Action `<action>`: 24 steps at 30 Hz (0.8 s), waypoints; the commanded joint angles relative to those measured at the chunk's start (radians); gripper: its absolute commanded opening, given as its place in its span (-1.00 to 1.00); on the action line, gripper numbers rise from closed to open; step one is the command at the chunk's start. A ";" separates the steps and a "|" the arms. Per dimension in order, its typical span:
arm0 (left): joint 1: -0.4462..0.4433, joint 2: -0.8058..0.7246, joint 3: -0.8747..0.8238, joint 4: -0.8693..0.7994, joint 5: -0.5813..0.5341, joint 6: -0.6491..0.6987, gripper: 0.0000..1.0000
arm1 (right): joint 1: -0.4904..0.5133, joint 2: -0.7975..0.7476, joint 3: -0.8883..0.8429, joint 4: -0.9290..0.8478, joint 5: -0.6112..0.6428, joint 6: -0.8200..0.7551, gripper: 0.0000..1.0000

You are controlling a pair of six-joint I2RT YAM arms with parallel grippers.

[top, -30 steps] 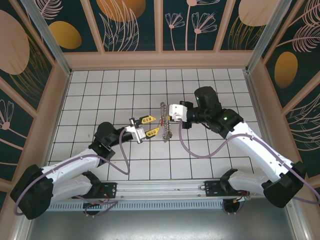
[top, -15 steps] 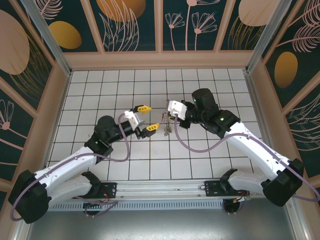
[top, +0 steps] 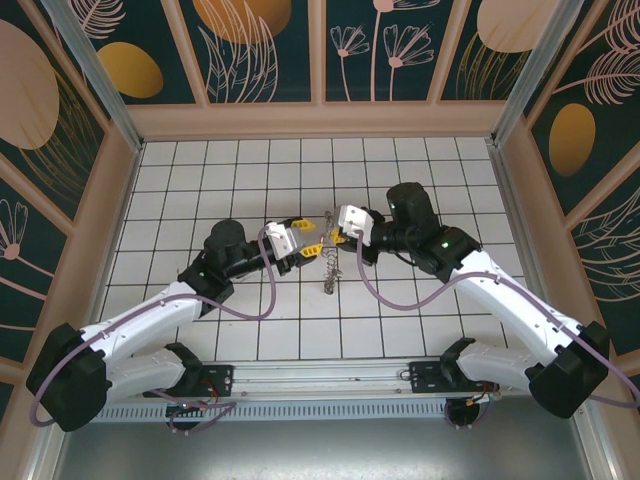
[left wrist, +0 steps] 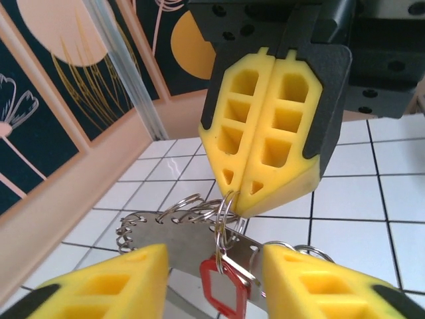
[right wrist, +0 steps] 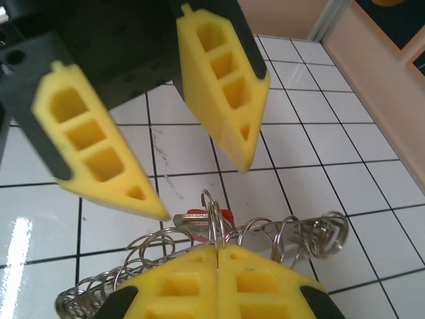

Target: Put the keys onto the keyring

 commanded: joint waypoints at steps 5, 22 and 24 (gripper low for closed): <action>0.003 0.002 0.028 -0.035 0.039 0.118 -0.61 | -0.009 -0.033 -0.022 0.075 -0.105 0.055 -1.00; 0.004 0.013 0.021 -0.042 0.097 0.150 -0.39 | -0.020 -0.102 -0.216 0.427 -0.177 0.308 -1.00; 0.004 0.013 0.019 -0.035 0.095 0.140 -0.38 | -0.018 -0.101 -0.222 0.429 -0.178 0.307 -1.00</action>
